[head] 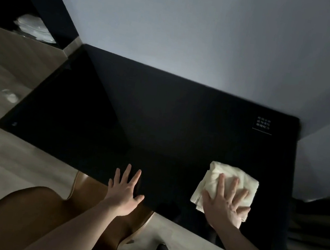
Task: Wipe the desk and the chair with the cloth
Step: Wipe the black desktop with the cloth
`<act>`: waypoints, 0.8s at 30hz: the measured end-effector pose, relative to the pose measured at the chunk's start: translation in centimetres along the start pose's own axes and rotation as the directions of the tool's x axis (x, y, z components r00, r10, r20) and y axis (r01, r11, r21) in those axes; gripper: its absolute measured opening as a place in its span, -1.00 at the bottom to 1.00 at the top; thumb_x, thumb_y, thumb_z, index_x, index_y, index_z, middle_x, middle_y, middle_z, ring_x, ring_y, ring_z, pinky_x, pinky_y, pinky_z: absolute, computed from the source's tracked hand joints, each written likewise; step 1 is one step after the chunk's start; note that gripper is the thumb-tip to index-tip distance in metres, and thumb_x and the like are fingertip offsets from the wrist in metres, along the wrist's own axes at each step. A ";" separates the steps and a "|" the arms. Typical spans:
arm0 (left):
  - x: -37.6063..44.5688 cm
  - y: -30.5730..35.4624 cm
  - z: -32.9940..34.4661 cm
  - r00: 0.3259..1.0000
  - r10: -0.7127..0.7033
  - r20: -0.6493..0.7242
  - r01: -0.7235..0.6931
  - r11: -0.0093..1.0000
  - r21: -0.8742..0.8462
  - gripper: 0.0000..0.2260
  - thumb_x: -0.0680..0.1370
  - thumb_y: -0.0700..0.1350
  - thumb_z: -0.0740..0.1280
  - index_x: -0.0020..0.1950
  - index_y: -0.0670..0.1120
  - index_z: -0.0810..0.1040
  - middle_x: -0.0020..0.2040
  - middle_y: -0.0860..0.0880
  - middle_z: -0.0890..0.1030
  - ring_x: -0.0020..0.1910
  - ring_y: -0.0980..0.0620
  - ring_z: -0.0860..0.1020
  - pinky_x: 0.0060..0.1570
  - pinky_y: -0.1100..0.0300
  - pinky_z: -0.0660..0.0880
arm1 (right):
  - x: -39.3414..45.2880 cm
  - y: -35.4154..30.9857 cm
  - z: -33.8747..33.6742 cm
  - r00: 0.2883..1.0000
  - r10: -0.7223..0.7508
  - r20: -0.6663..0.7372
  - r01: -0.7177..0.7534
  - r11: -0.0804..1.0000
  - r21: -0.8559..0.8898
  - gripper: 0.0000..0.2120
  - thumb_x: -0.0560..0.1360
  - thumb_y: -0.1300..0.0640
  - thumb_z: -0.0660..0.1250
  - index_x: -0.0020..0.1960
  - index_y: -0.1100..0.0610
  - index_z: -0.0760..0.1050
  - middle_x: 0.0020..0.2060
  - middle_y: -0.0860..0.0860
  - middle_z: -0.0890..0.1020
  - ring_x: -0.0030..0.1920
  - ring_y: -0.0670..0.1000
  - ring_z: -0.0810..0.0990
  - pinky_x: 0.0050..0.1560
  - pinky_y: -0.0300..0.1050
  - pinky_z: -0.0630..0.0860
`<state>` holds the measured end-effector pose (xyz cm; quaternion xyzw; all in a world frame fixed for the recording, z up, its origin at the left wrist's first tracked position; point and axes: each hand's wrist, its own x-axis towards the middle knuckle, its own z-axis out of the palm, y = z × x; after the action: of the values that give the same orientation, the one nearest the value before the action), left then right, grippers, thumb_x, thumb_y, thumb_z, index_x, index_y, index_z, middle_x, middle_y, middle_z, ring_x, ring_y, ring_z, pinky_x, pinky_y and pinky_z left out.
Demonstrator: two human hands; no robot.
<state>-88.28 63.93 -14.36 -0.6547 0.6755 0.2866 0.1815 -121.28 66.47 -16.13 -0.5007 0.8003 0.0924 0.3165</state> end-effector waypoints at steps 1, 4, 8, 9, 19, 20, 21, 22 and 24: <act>0.1 -0.5 -0.1 1.000 -0.002 -0.001 0.002 1.000 0.017 -0.17 0.65 0.35 0.22 0.71 0.20 -0.25 0.71 -0.04 -0.34 0.68 -0.30 -0.27 0.62 -0.31 -0.08 | -0.3 -0.7 0.1 1.000 0.007 -0.009 -0.007 1.000 0.007 -0.15 0.61 -0.49 -0.08 0.56 -0.26 -0.62 0.56 0.00 -0.60 0.58 0.39 -0.51 0.47 0.69 -0.04; 0.9 -2.1 -0.9 1.000 -0.008 0.004 0.007 0.999 0.031 -0.15 0.64 0.34 0.23 0.71 0.19 -0.26 0.71 -0.04 -0.34 0.68 -0.30 -0.26 0.61 -0.31 -0.07 | -0.3 -2.3 0.9 0.999 0.024 -0.040 -0.022 0.999 0.032 -0.16 0.61 -0.48 -0.11 0.55 -0.23 -0.64 0.50 -0.01 -0.66 0.60 0.37 -0.48 0.47 0.67 -0.04; 2.5 -4.5 -2.8 0.998 -0.067 -0.014 0.066 0.997 -0.028 -0.14 0.63 0.35 0.26 0.72 0.17 -0.22 0.72 -0.04 -0.30 0.69 -0.29 -0.22 0.62 -0.31 -0.03 | -0.4 -5.8 1.2 0.999 0.010 -0.042 -0.008 0.999 0.044 -0.18 0.62 -0.47 -0.13 0.57 -0.23 -0.61 0.59 0.02 -0.56 0.61 0.36 -0.48 0.48 0.66 -0.03; 2.8 -5.4 -3.1 0.997 -0.071 -0.019 0.070 0.997 -0.027 -0.14 0.63 0.34 0.26 0.72 0.17 -0.22 0.72 -0.03 -0.30 0.69 -0.29 -0.22 0.62 -0.31 -0.03 | -0.5 -6.8 1.4 0.999 0.003 -0.050 -0.001 0.999 0.041 -0.19 0.62 -0.47 -0.13 0.58 -0.23 -0.60 0.61 0.03 -0.54 0.61 0.36 -0.48 0.48 0.65 -0.04; 5.4 -20.1 -7.2 0.994 -0.074 -0.077 0.074 0.997 0.002 -0.01 0.52 0.50 0.26 0.70 0.20 -0.29 0.70 0.02 -0.35 0.68 -0.27 -0.25 0.61 -0.34 -0.07 | -1.9 -23.2 5.5 0.997 -0.037 -0.068 0.040 0.998 0.046 -0.19 0.64 -0.42 -0.11 0.59 -0.20 -0.59 0.60 0.04 -0.55 0.59 0.36 -0.51 0.52 0.60 -0.21; 5.8 -21.9 -7.7 0.996 -0.046 -0.082 0.047 0.999 0.016 0.00 0.50 0.53 0.24 0.69 0.21 -0.30 0.69 0.04 -0.38 0.68 -0.26 -0.28 0.60 -0.35 -0.09 | -2.2 -25.4 6.1 0.997 -0.042 -0.068 0.046 0.998 0.053 -0.20 0.64 -0.41 -0.10 0.60 -0.21 -0.58 0.60 0.04 -0.55 0.59 0.36 -0.52 0.52 0.59 -0.23; 6.1 -23.4 -8.1 0.997 -0.004 -0.082 0.007 0.999 0.038 0.00 0.50 0.54 0.22 0.68 0.22 -0.32 0.67 0.06 -0.41 0.67 -0.25 -0.31 0.60 -0.36 -0.12 | -2.5 -27.6 6.6 0.997 -0.043 -0.063 0.047 0.997 0.064 -0.20 0.64 -0.41 -0.10 0.60 -0.21 -0.57 0.61 0.03 -0.54 0.59 0.35 -0.53 0.52 0.58 -0.25; 6.5 -24.8 -8.5 0.996 0.046 -0.078 -0.041 0.997 0.063 -0.01 0.50 0.54 0.20 0.68 0.23 -0.33 0.66 0.08 -0.43 0.67 -0.23 -0.34 0.59 -0.36 -0.14 | -2.7 -29.6 7.2 0.998 -0.035 -0.056 0.040 0.996 0.079 -0.20 0.64 -0.41 -0.09 0.61 -0.22 -0.56 0.62 0.02 -0.53 0.59 0.33 -0.53 0.52 0.58 -0.26; 7.2 -26.9 -9.0 0.989 0.131 -0.069 -0.124 0.987 0.099 -0.04 0.53 0.52 0.19 0.68 0.23 -0.33 0.65 0.11 -0.45 0.66 -0.19 -0.37 0.59 -0.34 -0.19 | -2.9 -32.5 8.1 0.998 -0.014 -0.066 0.020 0.996 0.087 -0.20 0.64 -0.42 -0.07 0.62 -0.24 -0.53 0.63 0.00 -0.50 0.61 0.31 -0.51 0.53 0.57 -0.26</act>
<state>-61.04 53.25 -15.92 -0.6110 0.7352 0.2407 0.1678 -89.06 56.73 -15.27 -0.4958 0.8093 0.0380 0.3125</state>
